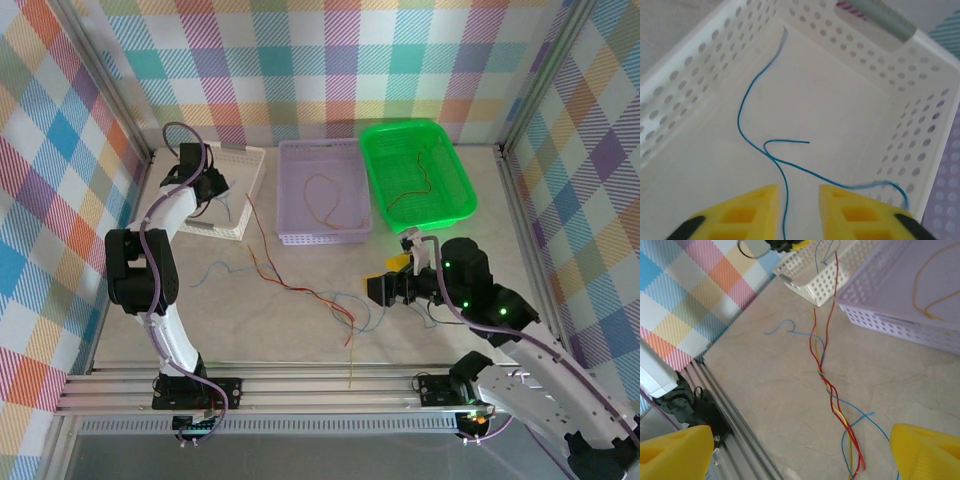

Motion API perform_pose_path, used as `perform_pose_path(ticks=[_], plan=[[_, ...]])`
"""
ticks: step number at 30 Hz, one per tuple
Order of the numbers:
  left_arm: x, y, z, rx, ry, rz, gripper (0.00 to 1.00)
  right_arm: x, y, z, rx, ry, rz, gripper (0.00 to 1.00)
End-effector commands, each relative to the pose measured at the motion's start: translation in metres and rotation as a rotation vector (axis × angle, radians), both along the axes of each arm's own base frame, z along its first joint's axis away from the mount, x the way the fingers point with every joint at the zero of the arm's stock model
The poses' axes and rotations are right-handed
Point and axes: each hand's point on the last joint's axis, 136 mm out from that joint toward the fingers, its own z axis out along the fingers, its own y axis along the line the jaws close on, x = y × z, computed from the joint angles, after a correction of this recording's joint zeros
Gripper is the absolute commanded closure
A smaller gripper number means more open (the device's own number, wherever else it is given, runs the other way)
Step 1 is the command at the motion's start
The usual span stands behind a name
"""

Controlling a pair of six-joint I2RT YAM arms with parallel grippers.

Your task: Untangle the cables

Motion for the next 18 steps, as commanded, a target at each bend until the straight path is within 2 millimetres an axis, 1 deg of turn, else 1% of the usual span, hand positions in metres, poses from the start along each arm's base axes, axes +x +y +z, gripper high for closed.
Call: perform_pose_path(ticks=[1, 3, 5, 8, 9, 11, 13, 16, 18], plan=[[-0.006, -0.002, 0.019, -0.052, -0.002, 0.010, 0.65, 0.003, 0.003, -0.001, -0.017, 0.038, -0.012, 0.10], [-0.008, -0.004, 0.029, -0.073, -0.014, 0.013, 0.62, 0.005, 0.006, -0.005, -0.031, 0.050, -0.013, 0.10], [-0.011, -0.006, 0.041, -0.095, -0.032, 0.018, 0.55, 0.006, 0.009, -0.009, -0.050, 0.055, -0.009, 0.10], [-0.018, -0.007, 0.067, -0.123, -0.067, 0.035, 0.51, 0.011, 0.013, -0.022, -0.103, 0.078, -0.012, 0.10], [-0.021, -0.006, 0.075, -0.126, -0.078, 0.047, 0.46, 0.012, 0.014, -0.026, -0.118, 0.088, -0.013, 0.10], [-0.030, -0.004, 0.091, -0.137, -0.096, 0.066, 0.41, 0.013, 0.017, -0.037, -0.153, 0.118, -0.011, 0.10], [-0.039, -0.006, 0.101, -0.160, -0.104, 0.079, 0.36, 0.015, 0.020, -0.047, -0.186, 0.143, -0.019, 0.10], [-0.054, -0.011, 0.114, -0.218, -0.119, 0.093, 0.33, 0.018, 0.023, -0.059, -0.231, 0.165, -0.028, 0.10], [-0.066, -0.014, 0.123, -0.262, -0.132, 0.106, 0.28, 0.022, 0.025, -0.069, -0.267, 0.179, -0.037, 0.10]])
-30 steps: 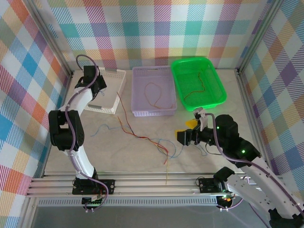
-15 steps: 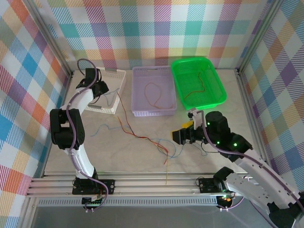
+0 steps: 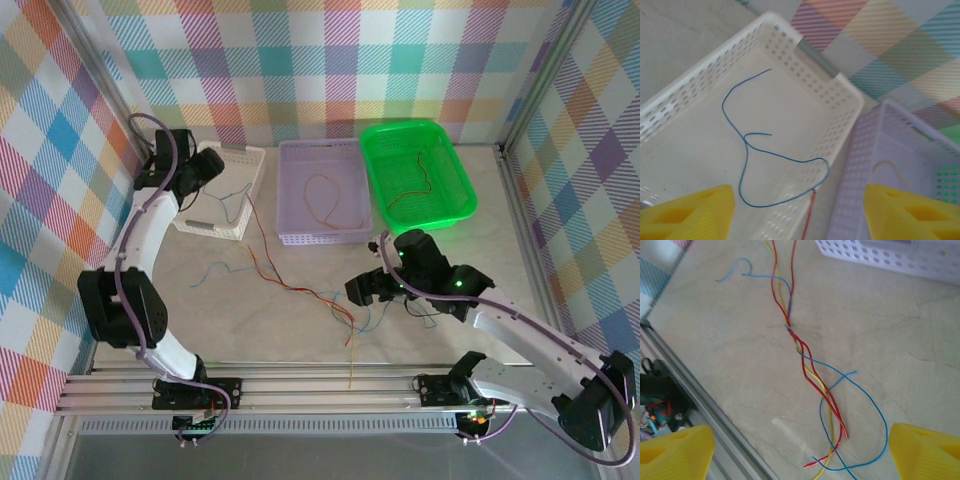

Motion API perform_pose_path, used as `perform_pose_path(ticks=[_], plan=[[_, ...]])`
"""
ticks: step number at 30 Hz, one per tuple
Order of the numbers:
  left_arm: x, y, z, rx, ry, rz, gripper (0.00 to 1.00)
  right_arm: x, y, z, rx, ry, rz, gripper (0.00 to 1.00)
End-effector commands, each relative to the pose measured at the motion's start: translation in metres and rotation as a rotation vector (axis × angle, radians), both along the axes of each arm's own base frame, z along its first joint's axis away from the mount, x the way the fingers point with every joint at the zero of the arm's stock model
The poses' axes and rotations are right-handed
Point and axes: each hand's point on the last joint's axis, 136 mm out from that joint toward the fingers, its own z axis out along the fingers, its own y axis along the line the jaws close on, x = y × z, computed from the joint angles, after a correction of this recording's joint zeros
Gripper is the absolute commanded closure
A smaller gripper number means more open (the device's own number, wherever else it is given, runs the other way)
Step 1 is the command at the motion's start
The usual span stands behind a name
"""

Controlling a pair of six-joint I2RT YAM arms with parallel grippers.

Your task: Untangle the cables

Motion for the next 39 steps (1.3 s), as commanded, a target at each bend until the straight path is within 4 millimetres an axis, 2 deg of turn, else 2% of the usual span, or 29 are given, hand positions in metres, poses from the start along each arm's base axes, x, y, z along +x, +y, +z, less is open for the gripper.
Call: perform_pose_path(ticks=[1, 4, 9, 11, 16, 17, 20, 26, 33, 36, 39], plan=[[-0.027, -0.006, 0.015, -0.106, 0.000, 0.023, 0.26, 0.011, 0.002, -0.003, -0.056, -0.009, -0.032, 0.10], [-0.052, -0.011, 0.028, -0.147, -0.027, 0.024, 0.22, 0.018, 0.001, -0.021, -0.149, 0.006, -0.045, 0.12], [-0.093, -0.022, 0.037, -0.199, -0.063, 0.011, 0.13, 0.026, 0.011, -0.043, -0.192, 0.025, -0.035, 0.14], [-0.108, -0.025, 0.039, -0.205, -0.069, 0.008, 0.12, 0.030, 0.012, -0.054, -0.233, 0.040, -0.035, 0.17], [-0.142, -0.036, 0.033, -0.223, -0.085, -0.019, 0.04, 0.035, 0.011, -0.081, -0.321, 0.094, -0.037, 0.25], [-0.150, -0.036, 0.030, -0.212, -0.080, -0.018, 0.00, 0.035, 0.011, -0.085, -0.329, 0.106, -0.039, 0.27], [-0.164, -0.040, 0.023, -0.224, -0.083, -0.028, 0.00, 0.033, 0.010, -0.100, -0.356, 0.141, -0.041, 0.29], [-0.187, -0.044, 0.005, -0.232, -0.069, -0.043, 0.00, 0.029, 0.005, -0.133, -0.432, 0.228, -0.056, 0.38], [-0.200, -0.048, -0.003, -0.230, -0.069, -0.075, 0.00, 0.029, -0.005, -0.160, -0.514, 0.276, -0.092, 0.46], [-0.202, -0.048, -0.006, -0.225, -0.069, -0.077, 0.00, 0.029, -0.006, -0.169, -0.524, 0.287, -0.105, 0.54], [-0.203, -0.050, -0.008, -0.230, -0.069, -0.087, 0.00, 0.029, -0.005, -0.174, -0.528, 0.294, -0.112, 0.68]])
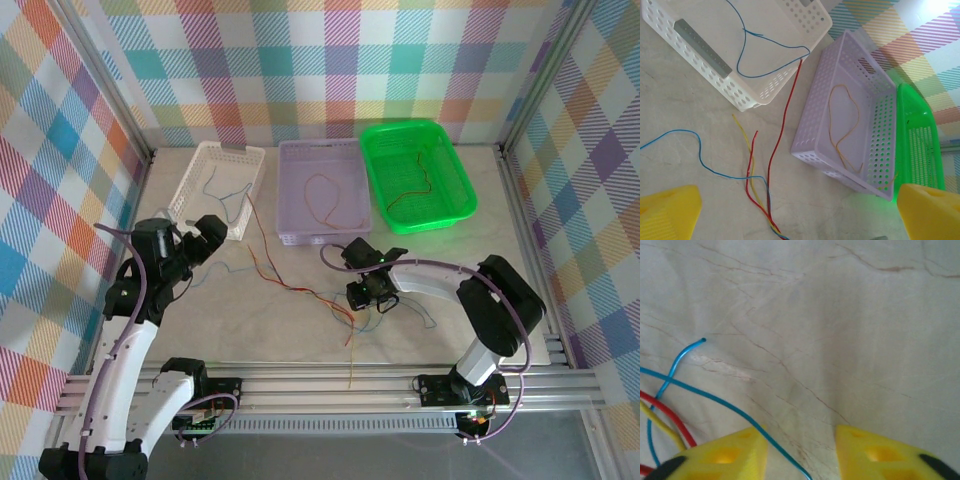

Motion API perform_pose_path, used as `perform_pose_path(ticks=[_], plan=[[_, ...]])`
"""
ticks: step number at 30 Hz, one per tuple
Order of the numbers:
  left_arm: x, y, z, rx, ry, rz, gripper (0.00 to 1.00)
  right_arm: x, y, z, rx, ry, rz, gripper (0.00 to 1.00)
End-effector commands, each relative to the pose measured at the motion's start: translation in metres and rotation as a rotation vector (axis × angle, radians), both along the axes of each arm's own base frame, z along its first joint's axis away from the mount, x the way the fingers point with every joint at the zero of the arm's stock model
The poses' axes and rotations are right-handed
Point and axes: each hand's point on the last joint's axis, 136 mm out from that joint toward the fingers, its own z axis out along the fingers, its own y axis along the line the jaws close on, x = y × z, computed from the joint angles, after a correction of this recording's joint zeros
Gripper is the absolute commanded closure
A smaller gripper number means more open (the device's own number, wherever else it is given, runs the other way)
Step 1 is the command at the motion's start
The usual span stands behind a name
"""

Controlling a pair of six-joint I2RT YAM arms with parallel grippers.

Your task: Untangle the cables

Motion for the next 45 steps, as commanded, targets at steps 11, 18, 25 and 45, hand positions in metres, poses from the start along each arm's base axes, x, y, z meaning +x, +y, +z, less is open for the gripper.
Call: perform_pose_path(ticks=[11, 18, 25, 45], plan=[[-0.006, -0.026, -0.019, -0.085, 0.014, -0.100, 0.00, 0.031, 0.004, 0.097, 0.092, -0.268, -0.011, 1.00], [-0.004, -0.050, -0.034, -0.117, 0.023, -0.174, 0.00, 0.032, 0.027, 0.224, 0.351, -0.456, 0.068, 1.00], [0.000, -0.086, -0.041, -0.112, 0.023, -0.284, 0.00, 0.009, 0.049, 0.331, 0.630, -0.559, 0.201, 1.00], [-0.027, -0.197, 0.038, -0.376, -0.397, -0.730, 0.00, -0.005, 0.093, 0.346, 0.782, -0.404, 0.342, 1.00]])
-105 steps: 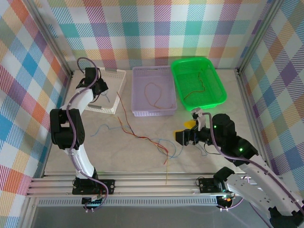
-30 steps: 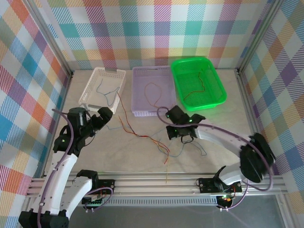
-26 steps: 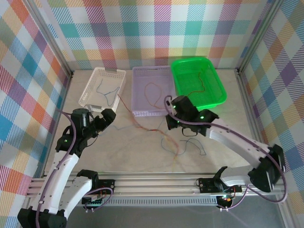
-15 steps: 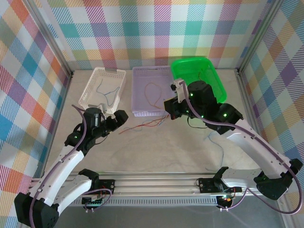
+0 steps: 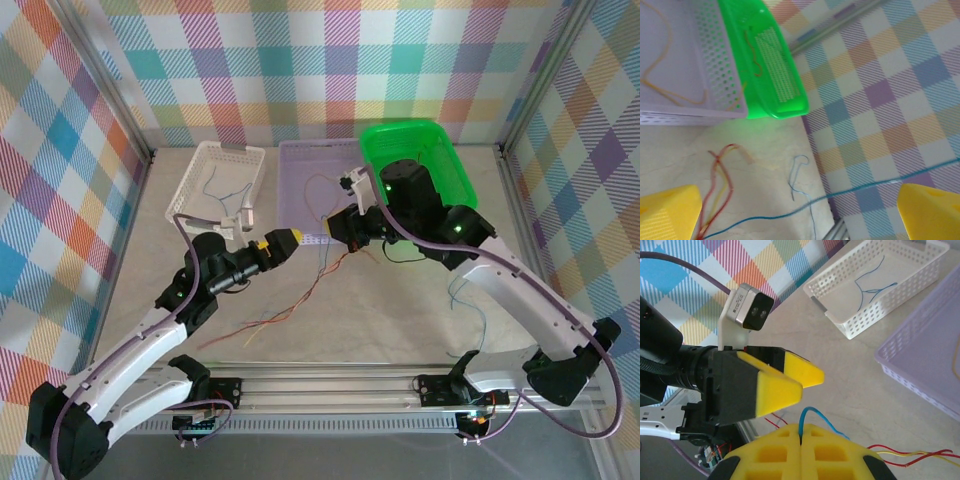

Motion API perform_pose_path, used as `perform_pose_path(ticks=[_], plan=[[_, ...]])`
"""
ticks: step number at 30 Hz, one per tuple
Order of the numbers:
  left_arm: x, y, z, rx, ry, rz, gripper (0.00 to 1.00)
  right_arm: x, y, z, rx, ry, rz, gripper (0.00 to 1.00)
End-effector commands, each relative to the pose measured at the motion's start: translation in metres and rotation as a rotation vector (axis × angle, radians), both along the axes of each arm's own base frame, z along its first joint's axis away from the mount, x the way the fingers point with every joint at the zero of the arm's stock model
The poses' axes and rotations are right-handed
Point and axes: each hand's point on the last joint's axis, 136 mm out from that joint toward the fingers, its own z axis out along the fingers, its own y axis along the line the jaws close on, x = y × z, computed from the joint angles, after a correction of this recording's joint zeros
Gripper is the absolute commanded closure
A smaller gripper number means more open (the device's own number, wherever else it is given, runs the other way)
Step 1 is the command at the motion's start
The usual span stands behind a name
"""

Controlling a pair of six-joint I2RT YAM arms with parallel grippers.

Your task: Untangle the cables

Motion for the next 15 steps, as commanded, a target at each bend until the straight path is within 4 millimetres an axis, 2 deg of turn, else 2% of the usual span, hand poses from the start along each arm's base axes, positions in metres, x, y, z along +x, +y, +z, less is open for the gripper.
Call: perform_pose_path(ticks=[1, 5, 8, 15], plan=[[-0.015, -0.015, 0.019, -0.059, -0.104, -0.095, 0.00, -0.009, 0.012, 0.007, 0.050, 0.033, 0.064, 1.00], [-0.026, -0.035, 0.013, -0.006, -0.129, -0.192, 0.00, -0.012, 0.015, 0.011, 0.079, 0.036, 0.083, 1.00], [-0.024, -0.044, -0.001, 0.046, -0.113, -0.223, 0.00, -0.019, 0.018, 0.017, 0.106, 0.047, 0.119, 1.00], [-0.014, -0.067, -0.021, 0.100, -0.088, -0.269, 0.00, -0.034, 0.025, 0.022, 0.161, 0.096, 0.205, 1.00]])
